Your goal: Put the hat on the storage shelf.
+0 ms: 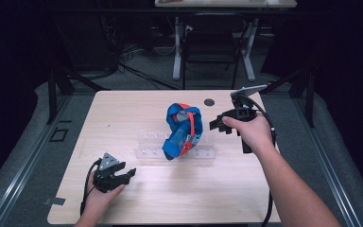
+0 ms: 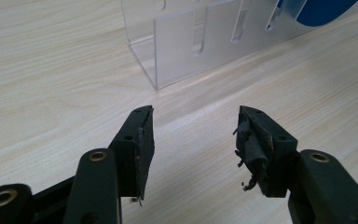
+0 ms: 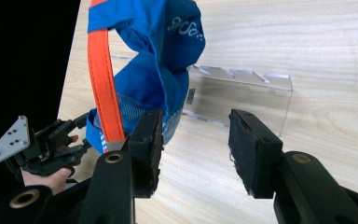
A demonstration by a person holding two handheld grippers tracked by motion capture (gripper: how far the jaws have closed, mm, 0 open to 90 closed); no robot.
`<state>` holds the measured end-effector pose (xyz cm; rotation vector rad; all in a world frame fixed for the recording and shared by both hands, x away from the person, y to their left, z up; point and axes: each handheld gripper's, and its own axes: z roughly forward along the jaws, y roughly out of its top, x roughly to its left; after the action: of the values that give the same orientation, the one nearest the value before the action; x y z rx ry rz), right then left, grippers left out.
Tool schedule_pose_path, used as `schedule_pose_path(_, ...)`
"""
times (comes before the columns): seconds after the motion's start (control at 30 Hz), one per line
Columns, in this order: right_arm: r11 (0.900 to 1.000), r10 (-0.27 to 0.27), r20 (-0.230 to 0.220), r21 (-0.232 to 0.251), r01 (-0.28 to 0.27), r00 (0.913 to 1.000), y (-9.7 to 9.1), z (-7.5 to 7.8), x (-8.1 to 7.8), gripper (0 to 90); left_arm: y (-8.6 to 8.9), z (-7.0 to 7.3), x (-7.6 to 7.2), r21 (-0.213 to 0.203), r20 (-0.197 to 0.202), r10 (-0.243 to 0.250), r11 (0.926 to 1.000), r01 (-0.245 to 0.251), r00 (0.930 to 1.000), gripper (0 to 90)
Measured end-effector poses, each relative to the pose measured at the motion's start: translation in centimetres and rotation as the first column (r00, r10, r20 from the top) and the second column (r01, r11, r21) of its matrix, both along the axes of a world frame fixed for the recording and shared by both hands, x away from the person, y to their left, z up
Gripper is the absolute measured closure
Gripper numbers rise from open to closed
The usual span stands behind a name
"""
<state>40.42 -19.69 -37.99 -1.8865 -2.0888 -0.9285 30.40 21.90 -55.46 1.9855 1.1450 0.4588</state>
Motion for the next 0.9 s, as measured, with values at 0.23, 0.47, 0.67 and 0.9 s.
schedule_pose_path(0.23, 0.9997, 0.003, 0.008, -0.024, -0.003, 1.0, -0.9, -0.7, -1.3, 53.3, 0.0, 0.0, 0.0, 0.004, 0.003, 0.0, 1.0, 0.0, 1.0, 46.7)
schedule_pose_path(0.47, 0.9986, 0.004, 0.023, -0.054, -0.003, 0.9997, -2.1, -1.5, -2.8, 53.0, 0.1, 0.0, 0.0, 0.003, 0.003, 0.001, 1.0, -0.001, 1.0, 46.5)
schedule_pose_path(0.67, 0.9989, 0.016, 0.03, -0.044, -0.014, 0.9994, -2.9, -2.3, -4.1, 51.6, 0.0, 0.0, 0.0, 0.003, 0.001, 0.003, 1.0, -0.003, 1.0, 46.5)
schedule_pose_path(0.9, 0.9997, 0.007, 0.041, -0.024, -0.006, 0.9991, -3.6, -4.4, -5.7, 50.9, -0.1, -0.1, 0.0, 0.006, 0.002, 0.0, 1.0, 0.0, 1.0, 46.3)
